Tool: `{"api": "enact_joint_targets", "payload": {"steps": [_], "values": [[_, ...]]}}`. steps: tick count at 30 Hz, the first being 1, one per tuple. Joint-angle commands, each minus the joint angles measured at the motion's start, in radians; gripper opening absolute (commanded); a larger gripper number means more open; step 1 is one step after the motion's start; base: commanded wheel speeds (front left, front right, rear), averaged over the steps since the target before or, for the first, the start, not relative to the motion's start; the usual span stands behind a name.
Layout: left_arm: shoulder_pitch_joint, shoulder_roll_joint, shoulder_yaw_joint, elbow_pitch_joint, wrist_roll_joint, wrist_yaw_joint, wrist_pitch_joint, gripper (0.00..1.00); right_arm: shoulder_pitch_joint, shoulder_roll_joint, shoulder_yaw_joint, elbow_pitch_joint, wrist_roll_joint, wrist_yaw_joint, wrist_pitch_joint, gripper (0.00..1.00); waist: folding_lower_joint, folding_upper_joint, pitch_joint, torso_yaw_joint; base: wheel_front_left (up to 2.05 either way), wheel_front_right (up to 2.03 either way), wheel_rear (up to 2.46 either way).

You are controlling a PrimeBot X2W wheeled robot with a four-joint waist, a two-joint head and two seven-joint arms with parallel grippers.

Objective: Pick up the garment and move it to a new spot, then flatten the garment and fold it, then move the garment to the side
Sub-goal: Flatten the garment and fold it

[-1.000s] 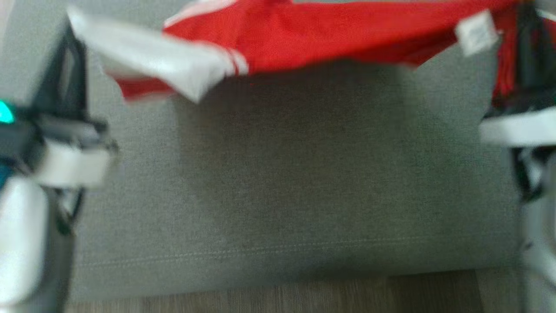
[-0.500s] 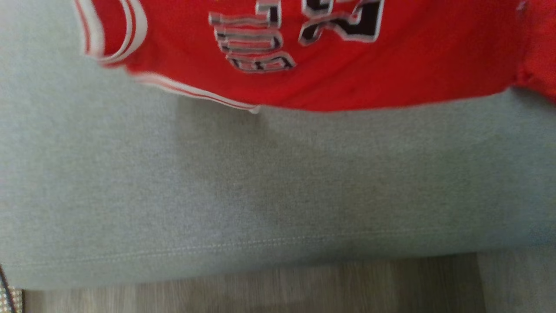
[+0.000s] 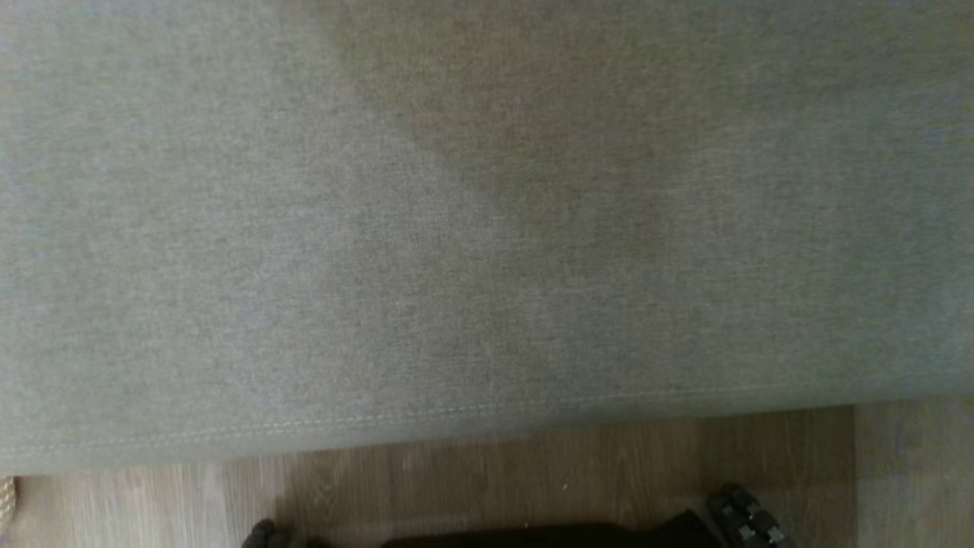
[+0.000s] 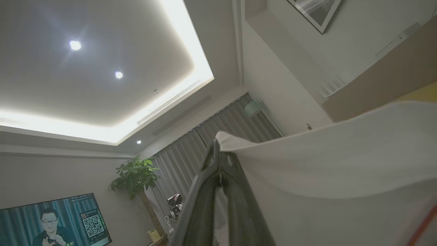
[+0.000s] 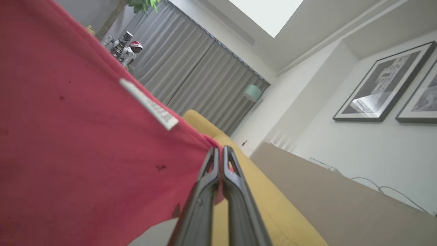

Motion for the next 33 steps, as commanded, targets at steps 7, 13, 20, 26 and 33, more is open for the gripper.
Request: {"api": "enact_joint_targets", "payload": {"steps": [7, 13, 20, 26, 33], "values": [[0.171, 0.103, -0.051, -0.321, -0.025, 0.009, -0.004, 0.00, 0.010, 0.010, -0.043, 0.044, -0.081, 0.000, -0.074, 0.00, -0.0003, 0.0000, 0.068, 0.082, 0.00, 0.00, 0.00], [0.539, 0.124, -0.079, -0.482, -0.103, 0.061, -0.004, 0.00, 0.167, -0.003, -0.071, 0.084, -0.069, 0.000, -0.101, 0.00, -0.0003, 0.0000, 0.039, 0.117, 0.00, 0.00, 0.00], [1.035, 0.095, -0.093, -0.567, -0.231, 0.098, -0.004, 0.00, 0.510, -0.021, -0.120, 0.070, 0.005, 0.000, -0.111, 0.00, -0.0003, 0.0000, -0.066, 0.135, 0.00, 0.00, 0.00], [1.392, -0.009, -0.008, -0.615, -0.431, 0.057, -0.004, 0.00, 0.877, -0.017, -0.196, -0.075, 0.113, 0.000, -0.100, 0.00, -0.0003, 0.0000, -0.173, 0.135, 0.00, 0.00, 0.00], [1.673, -0.052, 0.065, -0.688, -0.451, 0.033, -0.004, 0.00, 1.264, 0.036, -0.238, -0.356, 0.153, 0.000, -0.074, 0.00, -0.0003, 0.0000, -0.279, 0.118, 0.00, 0.00, 0.00]]}}
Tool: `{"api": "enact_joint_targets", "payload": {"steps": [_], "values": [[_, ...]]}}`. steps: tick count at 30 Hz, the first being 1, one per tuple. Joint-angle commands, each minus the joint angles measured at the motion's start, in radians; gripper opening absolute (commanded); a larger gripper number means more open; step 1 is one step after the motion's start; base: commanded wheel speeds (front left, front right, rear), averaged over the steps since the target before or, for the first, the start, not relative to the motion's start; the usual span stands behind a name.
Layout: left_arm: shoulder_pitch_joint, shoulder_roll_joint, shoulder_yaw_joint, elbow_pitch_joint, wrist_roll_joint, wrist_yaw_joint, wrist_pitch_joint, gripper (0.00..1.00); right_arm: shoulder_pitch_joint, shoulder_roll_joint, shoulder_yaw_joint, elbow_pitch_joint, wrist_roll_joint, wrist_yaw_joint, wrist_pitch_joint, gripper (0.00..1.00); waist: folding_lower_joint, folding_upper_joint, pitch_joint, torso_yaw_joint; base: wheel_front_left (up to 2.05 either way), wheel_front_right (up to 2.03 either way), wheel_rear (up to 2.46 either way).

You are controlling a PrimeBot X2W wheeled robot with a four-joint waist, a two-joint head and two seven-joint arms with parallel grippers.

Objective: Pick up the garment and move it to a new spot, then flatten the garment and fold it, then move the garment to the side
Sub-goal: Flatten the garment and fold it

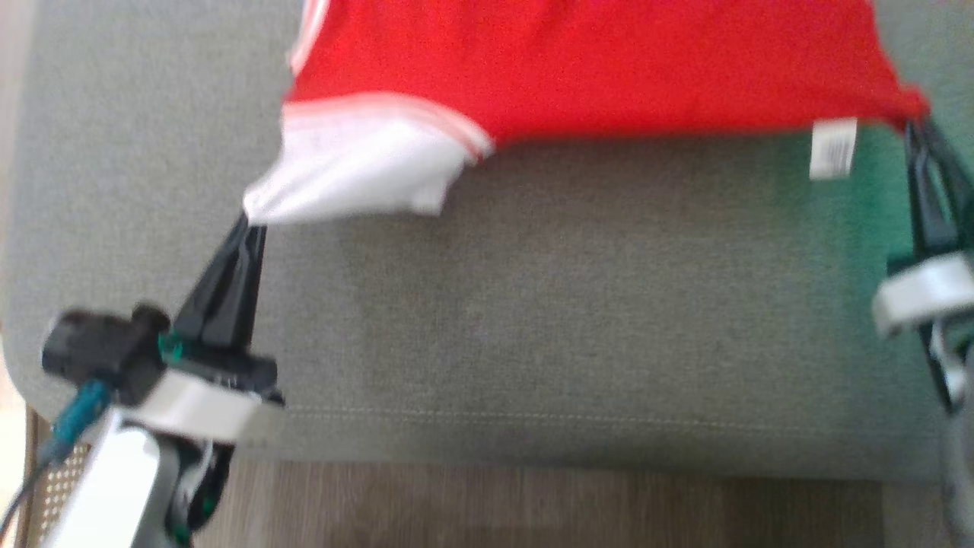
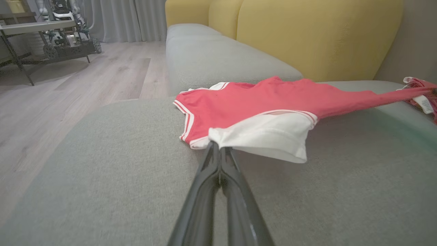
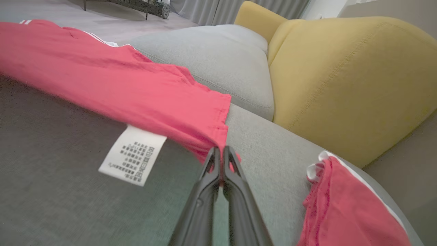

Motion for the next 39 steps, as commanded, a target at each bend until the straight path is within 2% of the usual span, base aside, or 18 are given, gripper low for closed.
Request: {"api": "enact_joint_targets", "payload": {"steps": [1, 5, 10, 14, 18, 22, 30, 39], "values": [[0.020, 0.018, 0.062, -0.049, -0.010, 0.000, -0.005, 0.00, 0.056, 0.006, -0.004, -0.080, 0.014, -0.001, 0.018, 0.00, 0.0001, -0.0001, -0.057, -0.011, 0.00, 0.00, 0.00], [0.135, 0.027, 0.067, -0.110, 0.004, 0.011, -0.005, 0.00, 0.211, 0.048, -0.030, -0.239, 0.014, -0.001, 0.073, 0.00, 0.0001, -0.0001, -0.107, -0.025, 0.00, 0.00, 0.00], [0.236, 0.052, 0.071, -0.237, 0.012, 0.049, 0.039, 0.00, 0.329, 0.060, -0.071, -0.385, 0.028, -0.001, 0.132, 0.00, 0.0001, -0.0001, -0.131, -0.036, 0.00, 0.00, 0.00], [0.218, 0.070, 0.074, -0.304, 0.017, 0.058, 0.093, 0.00, 0.338, 0.061, -0.059, -0.422, 0.029, -0.001, 0.211, 0.00, 0.0001, -0.0001, -0.112, -0.041, 0.00, 0.00, 0.00], [0.112, 0.068, 0.056, -0.273, 0.022, 0.037, 0.131, 0.00, 0.268, 0.059, -0.017, -0.388, 0.046, -0.001, 0.295, 0.00, 0.0001, -0.0001, -0.068, -0.044, 0.00, 0.00, 0.00], [-0.002, 0.051, 0.033, -0.204, 0.033, 0.011, 0.132, 0.00, 0.192, 0.039, 0.006, -0.337, 0.045, -0.001, 0.319, 0.00, 0.0001, -0.0001, -0.034, -0.035, 0.00, 0.00, 0.00], [-0.275, 0.019, -0.031, 0.025, 0.088, -0.061, 0.077, 0.00, 0.001, 0.021, 0.015, -0.197, 0.007, -0.001, 0.318, 0.00, 0.0001, -0.0001, 0.022, -0.022, 0.00, 0.00, 0.00], [-0.457, -0.007, -0.053, 0.223, 0.136, -0.082, 0.008, 0.00, -0.099, 0.040, 0.006, -0.083, -0.026, -0.001, 0.296, 0.00, 0.0001, -0.0001, 0.072, -0.021, 0.00, 0.00, 0.00]]}}
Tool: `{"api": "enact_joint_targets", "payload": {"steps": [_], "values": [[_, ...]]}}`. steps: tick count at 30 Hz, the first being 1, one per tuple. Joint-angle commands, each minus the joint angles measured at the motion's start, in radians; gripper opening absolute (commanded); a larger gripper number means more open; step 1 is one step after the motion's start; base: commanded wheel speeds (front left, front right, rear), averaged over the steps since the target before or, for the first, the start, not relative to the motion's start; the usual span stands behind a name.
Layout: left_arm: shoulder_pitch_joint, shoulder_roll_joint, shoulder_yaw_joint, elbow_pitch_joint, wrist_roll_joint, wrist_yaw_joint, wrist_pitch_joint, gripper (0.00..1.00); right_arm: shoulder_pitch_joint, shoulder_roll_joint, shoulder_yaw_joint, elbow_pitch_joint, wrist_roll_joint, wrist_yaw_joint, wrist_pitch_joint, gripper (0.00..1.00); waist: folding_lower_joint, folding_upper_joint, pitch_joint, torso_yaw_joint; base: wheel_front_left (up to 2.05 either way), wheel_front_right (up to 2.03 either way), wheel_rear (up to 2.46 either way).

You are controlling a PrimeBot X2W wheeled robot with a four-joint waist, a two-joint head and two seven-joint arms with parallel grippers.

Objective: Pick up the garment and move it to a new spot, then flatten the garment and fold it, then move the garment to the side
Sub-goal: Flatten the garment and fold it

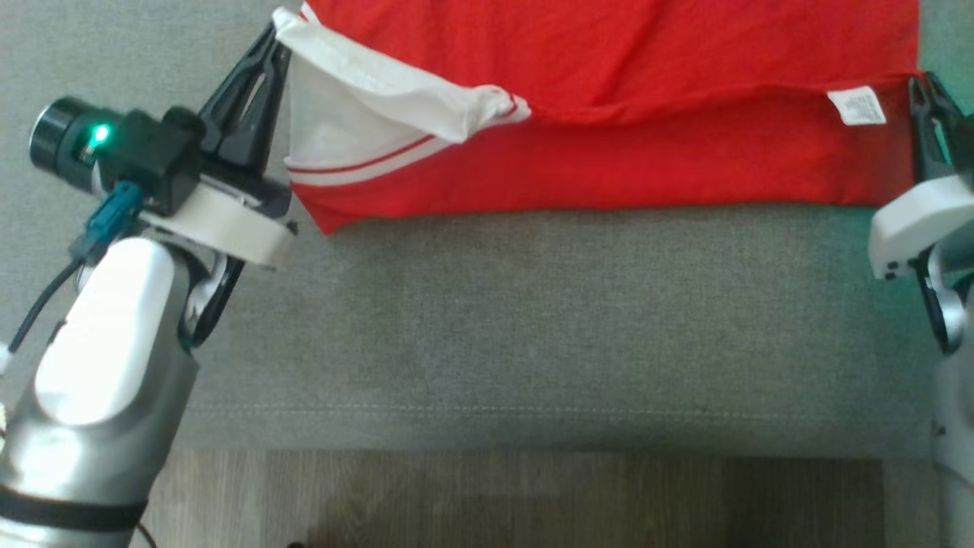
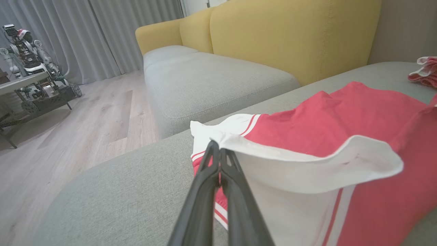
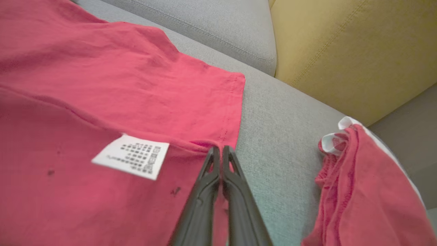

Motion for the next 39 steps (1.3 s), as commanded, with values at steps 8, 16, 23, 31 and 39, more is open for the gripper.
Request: {"api": "enact_joint_targets", "payload": {"steps": [8, 16, 23, 31, 39], "values": [[-0.039, -0.017, 0.059, 0.007, -0.027, -0.022, -0.021, 1.00, -0.036, 0.047, -0.012, -0.019, -0.026, 0.000, -0.125, 1.00, 0.0000, 0.0000, 0.018, -0.018, 0.00, 0.00, 0.00], [0.227, -0.087, 0.127, -0.075, -0.083, 0.014, -0.021, 1.00, 0.084, 0.114, -0.072, -0.091, -0.016, 0.000, -0.209, 1.00, 0.0000, 0.0000, -0.014, -0.029, 0.00, 0.00, 0.00], [0.304, -0.128, 0.105, 0.006, -0.108, 0.003, -0.021, 1.00, 0.126, 0.140, -0.094, -0.075, -0.005, 0.000, -0.239, 1.00, 0.0000, 0.0000, -0.032, -0.029, 0.00, 0.00, 0.00], [0.242, -0.128, 0.093, 0.192, -0.102, 0.010, 0.018, 1.00, 0.123, 0.149, -0.082, -0.031, 0.002, 0.000, -0.252, 1.00, 0.0000, 0.0000, -0.047, -0.046, 0.00, 0.00, 0.00], [0.203, -0.124, 0.059, 0.275, -0.120, -0.016, 0.042, 0.00, 0.107, 0.151, -0.072, 0.042, 0.037, 0.000, -0.225, 1.00, 0.0000, 0.0000, -0.061, -0.049, 0.00, 0.00, 0.00]]}}
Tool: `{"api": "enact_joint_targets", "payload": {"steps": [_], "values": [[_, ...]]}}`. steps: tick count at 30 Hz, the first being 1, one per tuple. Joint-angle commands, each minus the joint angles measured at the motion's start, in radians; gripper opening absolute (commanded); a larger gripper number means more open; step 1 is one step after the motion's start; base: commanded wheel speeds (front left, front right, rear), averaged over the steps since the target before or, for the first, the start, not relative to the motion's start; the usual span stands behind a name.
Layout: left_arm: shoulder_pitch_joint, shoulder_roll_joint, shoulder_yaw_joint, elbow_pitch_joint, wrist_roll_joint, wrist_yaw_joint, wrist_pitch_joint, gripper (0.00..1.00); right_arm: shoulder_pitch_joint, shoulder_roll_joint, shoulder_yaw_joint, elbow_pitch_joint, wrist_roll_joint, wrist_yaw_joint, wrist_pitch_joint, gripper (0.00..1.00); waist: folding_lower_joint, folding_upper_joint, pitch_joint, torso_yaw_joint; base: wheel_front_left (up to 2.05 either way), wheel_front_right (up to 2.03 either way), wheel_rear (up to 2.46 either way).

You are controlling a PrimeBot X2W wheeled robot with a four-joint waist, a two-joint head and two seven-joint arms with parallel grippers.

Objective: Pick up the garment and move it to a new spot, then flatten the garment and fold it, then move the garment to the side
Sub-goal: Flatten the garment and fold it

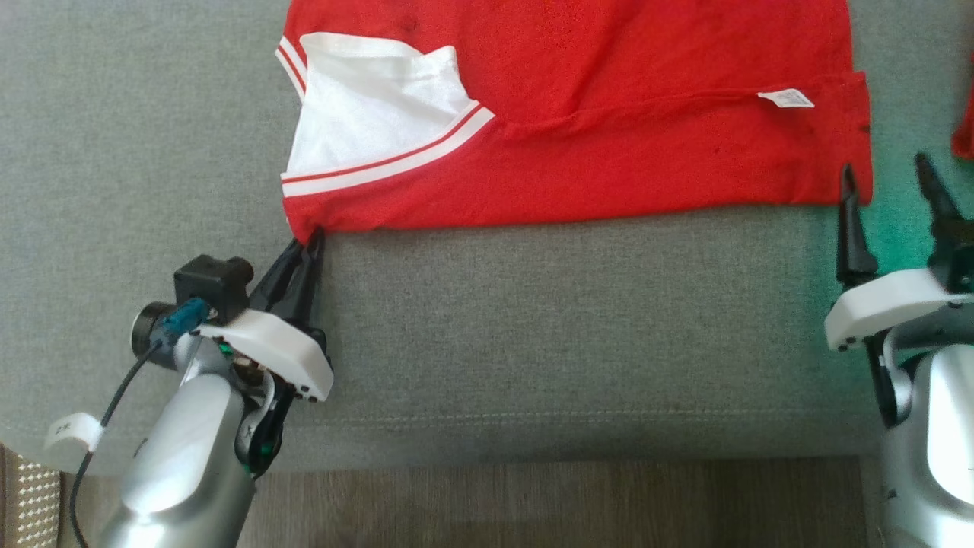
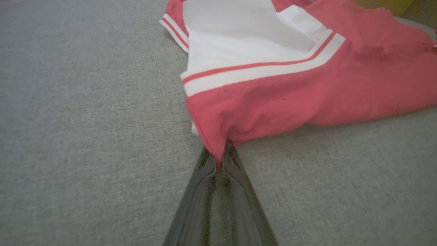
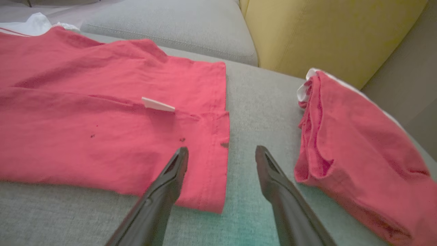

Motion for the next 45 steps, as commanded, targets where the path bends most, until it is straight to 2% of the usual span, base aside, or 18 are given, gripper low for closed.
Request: {"api": "enact_joint_targets", "payload": {"steps": [1, 9, 10, 11, 13, 14, 18, 23, 29, 30, 35, 38, 42, 43, 44, 45], "values": [[-0.006, 0.022, 0.018, -0.012, 0.000, -0.003, -0.006, 0.00, -0.014, 0.006, 0.025, -0.017, 0.011, 0.000, 0.005, 1.00, 0.0000, 0.0000, -0.005, 0.002, 0.00, 0.00, 0.00], [0.008, 0.039, 0.009, 0.000, 0.004, -0.002, -0.026, 0.00, -0.078, -0.011, 0.043, 0.159, 0.084, 0.000, 0.061, 1.00, 0.0000, 0.0000, -0.023, 0.014, 0.00, 0.00, 0.00], [0.008, 0.040, 0.009, 0.001, 0.004, -0.002, -0.027, 0.00, -0.088, -0.013, 0.048, 0.185, 0.093, 0.000, 0.071, 0.89, 0.0000, 0.0000, -0.024, 0.014, 0.00, 0.00, 0.00], [0.008, 0.041, 0.009, 0.002, 0.004, -0.001, -0.028, 0.00, -0.098, -0.014, 0.051, 0.210, 0.103, 0.000, 0.080, 0.69, 0.0000, 0.0000, -0.024, 0.014, 0.00, 0.00, 0.00], [0.006, 0.045, 0.009, 0.005, 0.005, 0.000, -0.032, 0.00, -0.116, -0.018, 0.063, 0.250, 0.115, 0.000, 0.092, 0.09, 0.0000, 0.0000, -0.024, 0.014, 0.00, 0.00, 0.00], [0.004, 0.045, 0.007, 0.006, 0.006, 0.000, -0.034, 0.00, -0.123, -0.020, 0.064, 0.269, 0.123, 0.000, 0.096, 0.00, 0.0000, 0.0000, -0.024, 0.015, 0.00, 0.00, 0.00], [0.002, 0.053, 0.002, 0.008, 0.014, 0.001, -0.042, 0.00, -0.129, -0.037, 0.081, 0.316, 0.168, 0.000, 0.103, 0.00, 0.0000, 0.0000, -0.032, 0.019, 0.00, 0.00, 0.00], [0.026, 0.076, -0.006, -0.019, 0.023, 0.000, -0.049, 0.00, -0.087, -0.084, 0.102, 0.282, 0.240, 0.000, 0.126, 0.00, 0.0000, 0.0000, -0.051, 0.016, 0.00, 0.00, 0.00], [0.104, 0.133, -0.009, -0.115, 0.022, -0.002, -0.049, 0.00, 0.015, -0.176, 0.163, 0.161, 0.381, 0.000, 0.197, 0.00, 0.0000, 0.0000, -0.068, 0.009, 0.00, 0.00, 0.00], [0.104, 0.133, -0.009, -0.115, 0.022, -0.002, -0.049, 0.00, 0.015, -0.176, 0.163, 0.161, 0.381, 0.000, 0.197, 0.00, 0.0000, 0.0000, -0.068, 0.009, 0.00, 0.00, 0.00], [0.204, 0.172, -0.017, -0.225, 0.014, 0.014, 0.010, 0.00, 0.141, -0.245, 0.175, 0.034, 0.466, 0.000, 0.279, 0.00, 0.0000, 0.0000, -0.070, 0.015, 0.00, 0.00, 0.00], [0.260, 0.183, -0.026, -0.284, 0.005, 0.030, 0.062, 0.00, 0.211, -0.255, 0.153, -0.050, 0.494, 0.000, 0.327, 0.00, 0.0000, 0.0000, -0.067, 0.017, 0.00, 0.00, 0.00], [0.330, 0.168, -0.033, -0.329, -0.034, 0.051, 0.129, 0.00, 0.275, -0.241, 0.120, -0.128, 0.496, 0.000, 0.371, 0.00, 0.0000, 0.0000, -0.069, 0.014, 0.00, 0.00, 0.00], [0.340, 0.166, -0.036, -0.333, -0.040, 0.054, 0.144, 0.00, 0.284, -0.235, 0.108, -0.140, 0.487, 0.000, 0.381, 0.26, 0.0000, 0.0000, -0.070, 0.014, 0.00, 0.00, 0.00], [0.348, 0.165, -0.039, -0.335, -0.045, 0.056, 0.158, 0.00, 0.292, -0.223, 0.091, -0.151, 0.475, 0.000, 0.390, 1.00, 0.0000, 0.0000, -0.071, 0.014, 0.00, 0.00, 0.00], [0.353, 0.164, -0.040, -0.337, -0.052, 0.059, 0.171, 0.24, 0.297, -0.209, 0.073, -0.165, 0.461, 0.000, 0.401, 1.00, 0.0000, 0.0000, -0.072, 0.013, 0.00, 0.00, 0.00]]}}
